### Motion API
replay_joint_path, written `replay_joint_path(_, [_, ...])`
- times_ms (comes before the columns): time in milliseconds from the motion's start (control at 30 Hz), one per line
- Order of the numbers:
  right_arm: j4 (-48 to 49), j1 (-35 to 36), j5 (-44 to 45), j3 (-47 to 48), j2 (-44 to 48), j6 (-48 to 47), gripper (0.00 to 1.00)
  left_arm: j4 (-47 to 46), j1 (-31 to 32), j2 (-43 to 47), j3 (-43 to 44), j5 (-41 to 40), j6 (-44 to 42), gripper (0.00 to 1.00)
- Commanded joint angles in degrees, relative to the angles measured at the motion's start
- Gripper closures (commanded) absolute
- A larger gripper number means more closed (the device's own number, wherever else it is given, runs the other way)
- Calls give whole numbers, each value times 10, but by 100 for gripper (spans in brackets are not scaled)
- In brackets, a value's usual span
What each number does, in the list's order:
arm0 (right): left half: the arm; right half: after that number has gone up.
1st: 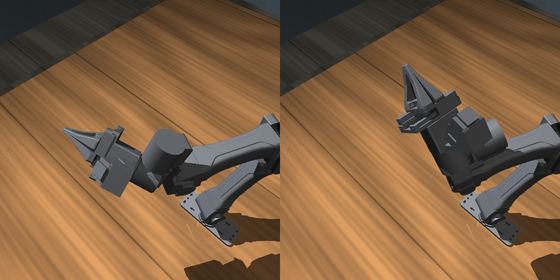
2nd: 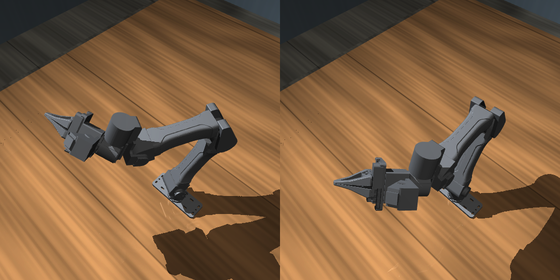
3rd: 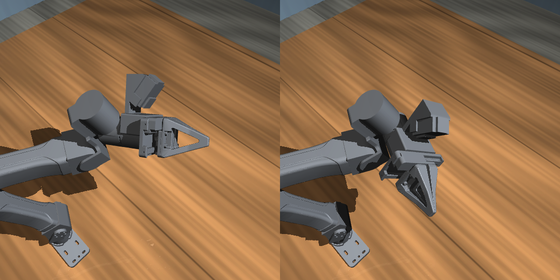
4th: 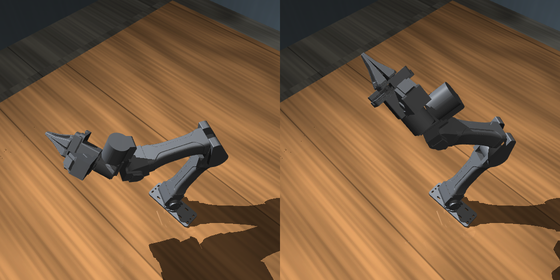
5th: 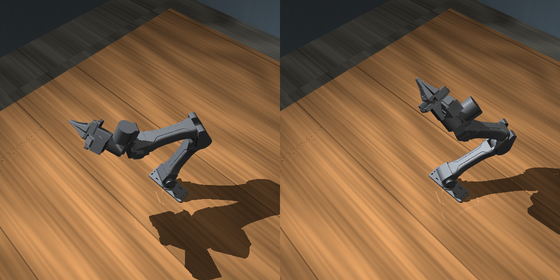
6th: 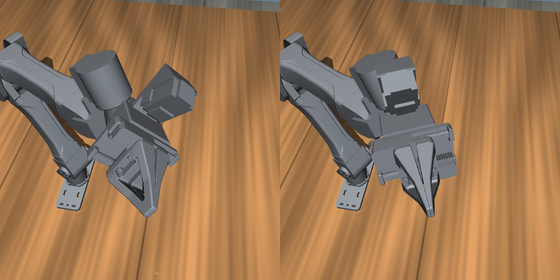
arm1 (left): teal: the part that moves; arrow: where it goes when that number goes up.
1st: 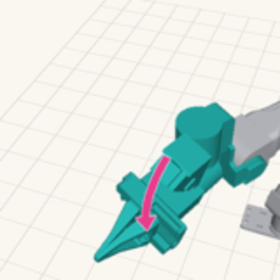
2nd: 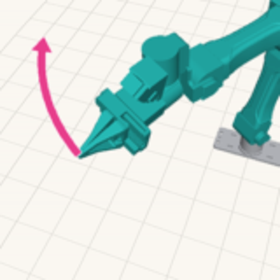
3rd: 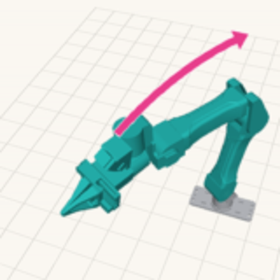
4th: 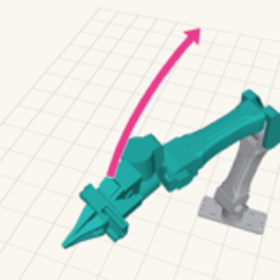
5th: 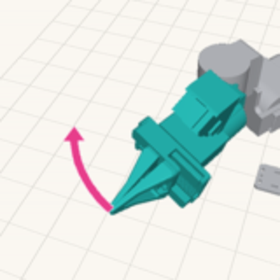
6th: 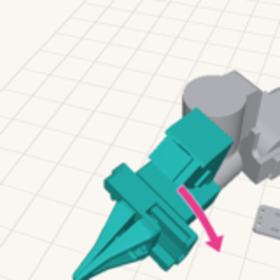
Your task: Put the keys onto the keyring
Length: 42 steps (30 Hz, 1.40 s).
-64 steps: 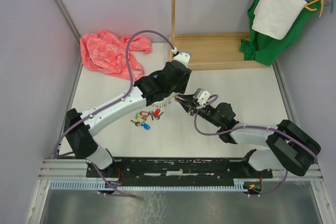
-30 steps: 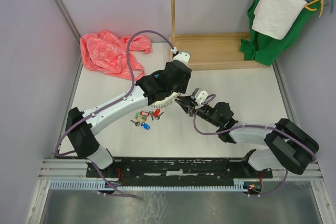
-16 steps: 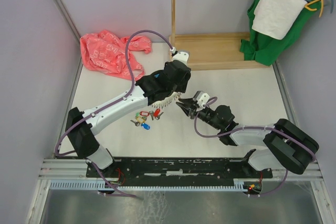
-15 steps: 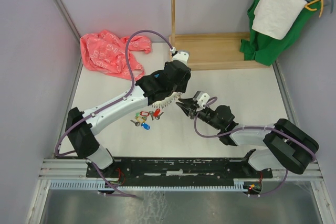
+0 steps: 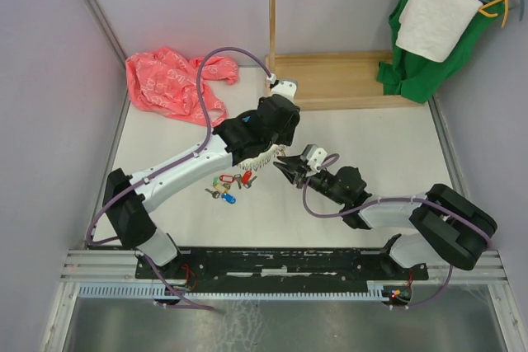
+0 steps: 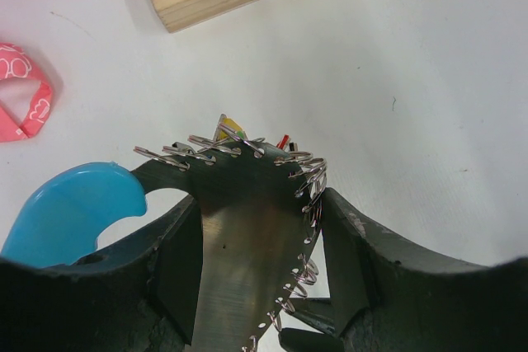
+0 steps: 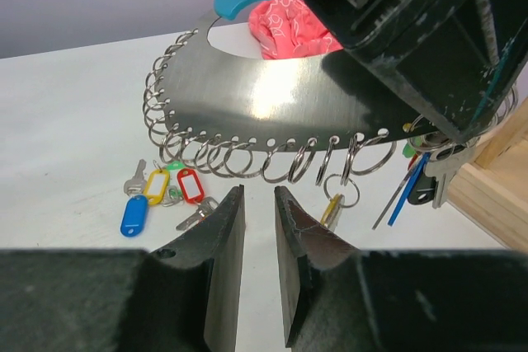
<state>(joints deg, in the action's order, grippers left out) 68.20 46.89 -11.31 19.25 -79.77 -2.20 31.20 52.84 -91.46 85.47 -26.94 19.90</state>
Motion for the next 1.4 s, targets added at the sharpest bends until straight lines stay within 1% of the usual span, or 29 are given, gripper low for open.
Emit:
replay_joint_path(0, [46,7,5,26,-6,6,71,-26,2,8,33,-17,22,83])
replay_joint_path(367, [59,12,34,33,-16,-4,70,-26,2,5,33,-16,22,83])
replay_joint_path(1067, [66,16,56,40,-26,-14,72,-25,2,5,33,-16,25,83])
replay_joint_path(1200, [66,16,61,38,-26,-20,77,-25,2,4,33,-14,24,83])
replay_joint_path(1367, [60,16,63,35,-21,-28,90,-20,2,3,32,-14,25,83])
